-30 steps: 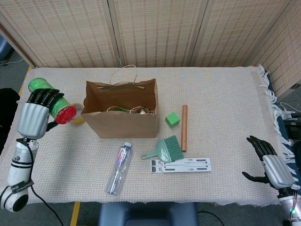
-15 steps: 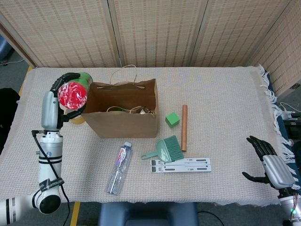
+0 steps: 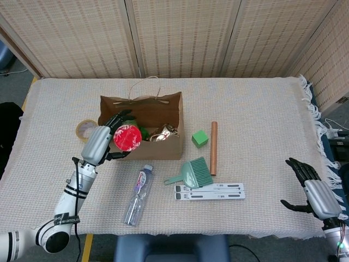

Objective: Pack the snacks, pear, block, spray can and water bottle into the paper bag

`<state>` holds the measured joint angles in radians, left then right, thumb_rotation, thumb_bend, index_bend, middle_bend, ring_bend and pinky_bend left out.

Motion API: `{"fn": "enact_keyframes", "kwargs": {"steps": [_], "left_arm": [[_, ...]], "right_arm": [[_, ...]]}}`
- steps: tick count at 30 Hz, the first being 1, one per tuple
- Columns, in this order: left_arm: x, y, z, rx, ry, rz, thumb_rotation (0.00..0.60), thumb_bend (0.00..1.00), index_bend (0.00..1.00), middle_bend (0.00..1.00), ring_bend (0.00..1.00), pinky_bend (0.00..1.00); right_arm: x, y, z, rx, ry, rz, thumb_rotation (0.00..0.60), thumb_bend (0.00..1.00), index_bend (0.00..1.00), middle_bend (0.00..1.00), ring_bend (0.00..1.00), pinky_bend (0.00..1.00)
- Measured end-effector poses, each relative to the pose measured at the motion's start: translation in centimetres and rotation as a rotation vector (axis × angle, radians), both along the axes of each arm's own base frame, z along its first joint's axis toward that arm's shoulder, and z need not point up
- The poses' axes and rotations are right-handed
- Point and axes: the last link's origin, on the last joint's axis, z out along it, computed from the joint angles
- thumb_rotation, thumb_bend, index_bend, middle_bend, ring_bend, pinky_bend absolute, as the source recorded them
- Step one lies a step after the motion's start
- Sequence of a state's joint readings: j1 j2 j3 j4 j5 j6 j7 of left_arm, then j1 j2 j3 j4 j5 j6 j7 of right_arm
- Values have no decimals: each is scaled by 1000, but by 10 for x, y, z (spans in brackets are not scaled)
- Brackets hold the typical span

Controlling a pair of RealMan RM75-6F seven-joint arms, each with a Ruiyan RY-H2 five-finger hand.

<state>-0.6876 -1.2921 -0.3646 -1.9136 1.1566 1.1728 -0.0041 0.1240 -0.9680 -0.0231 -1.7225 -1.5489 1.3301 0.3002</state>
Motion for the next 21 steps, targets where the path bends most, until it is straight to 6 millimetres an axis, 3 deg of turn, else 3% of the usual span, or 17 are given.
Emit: {"fn": "enact_keyframes", "kwargs": {"steps": [14, 21], "left_arm": [[8, 6, 0, 0, 5, -45, 600, 405, 0, 0, 0, 91], [9, 14, -1, 3, 44, -36, 600, 354, 0, 0, 0, 84]], "right_arm": [[0, 0, 0, 3, 4, -1, 600, 59, 0, 0, 0, 17], [0, 0, 0, 2, 11, -1, 600, 59, 0, 0, 0, 17]]}}
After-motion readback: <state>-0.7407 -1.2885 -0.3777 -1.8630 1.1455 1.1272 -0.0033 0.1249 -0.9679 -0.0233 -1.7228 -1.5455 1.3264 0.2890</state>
